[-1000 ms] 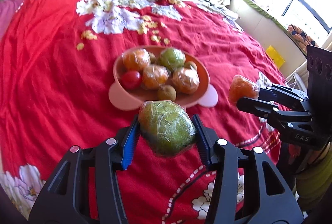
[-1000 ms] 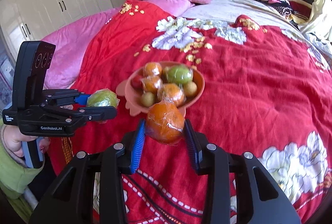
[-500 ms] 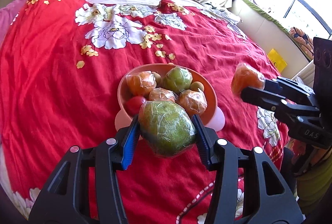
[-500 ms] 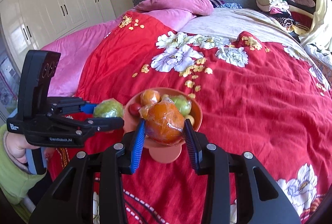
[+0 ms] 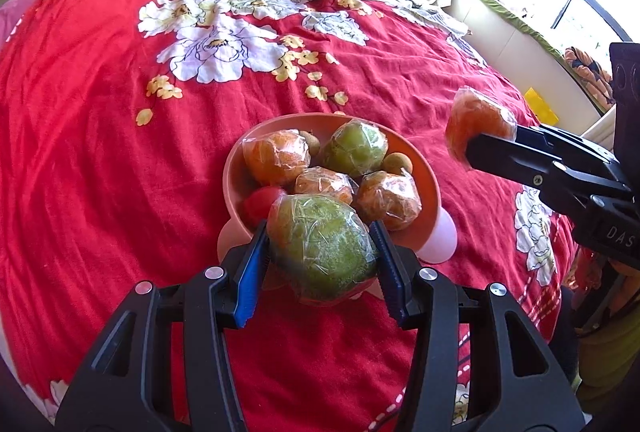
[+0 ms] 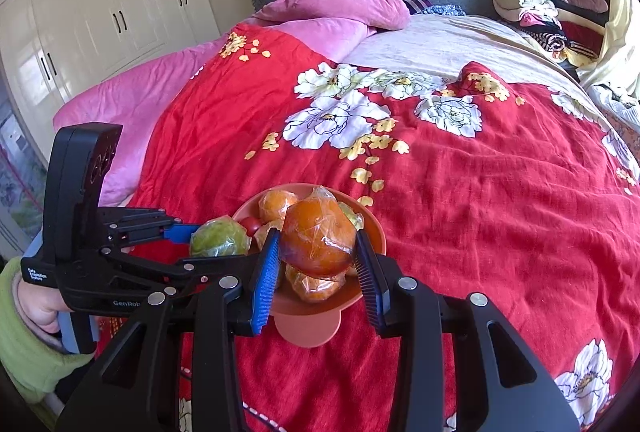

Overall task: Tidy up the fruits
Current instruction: 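Lift both wrapped fruits and carry them over the pink bowl, then lower both wrapped fruits into the bowl and open both tools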

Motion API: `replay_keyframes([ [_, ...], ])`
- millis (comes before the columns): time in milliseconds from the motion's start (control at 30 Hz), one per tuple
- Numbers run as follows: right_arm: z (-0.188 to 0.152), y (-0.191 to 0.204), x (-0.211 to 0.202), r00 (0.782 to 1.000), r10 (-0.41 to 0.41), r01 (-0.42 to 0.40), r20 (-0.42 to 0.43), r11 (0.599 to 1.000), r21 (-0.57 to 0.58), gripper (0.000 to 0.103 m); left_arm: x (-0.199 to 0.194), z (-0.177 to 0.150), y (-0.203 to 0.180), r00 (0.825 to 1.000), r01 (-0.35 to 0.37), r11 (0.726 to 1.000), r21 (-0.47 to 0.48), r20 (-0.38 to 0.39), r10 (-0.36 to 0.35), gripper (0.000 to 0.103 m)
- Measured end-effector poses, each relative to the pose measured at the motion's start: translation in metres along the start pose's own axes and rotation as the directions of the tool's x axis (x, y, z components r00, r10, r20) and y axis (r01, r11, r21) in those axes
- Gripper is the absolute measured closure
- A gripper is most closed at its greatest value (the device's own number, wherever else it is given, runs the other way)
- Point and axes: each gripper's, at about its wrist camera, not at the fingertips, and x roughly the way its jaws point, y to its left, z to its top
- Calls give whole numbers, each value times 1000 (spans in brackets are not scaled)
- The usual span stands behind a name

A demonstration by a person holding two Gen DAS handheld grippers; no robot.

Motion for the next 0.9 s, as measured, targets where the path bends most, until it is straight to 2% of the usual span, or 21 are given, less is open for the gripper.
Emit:
replay_keyframes([
  [900, 5, 6, 59, 993, 44, -46, -106, 999, -17, 66, 8, -1, 7, 1000, 15, 1000, -8, -2, -15, 61],
])
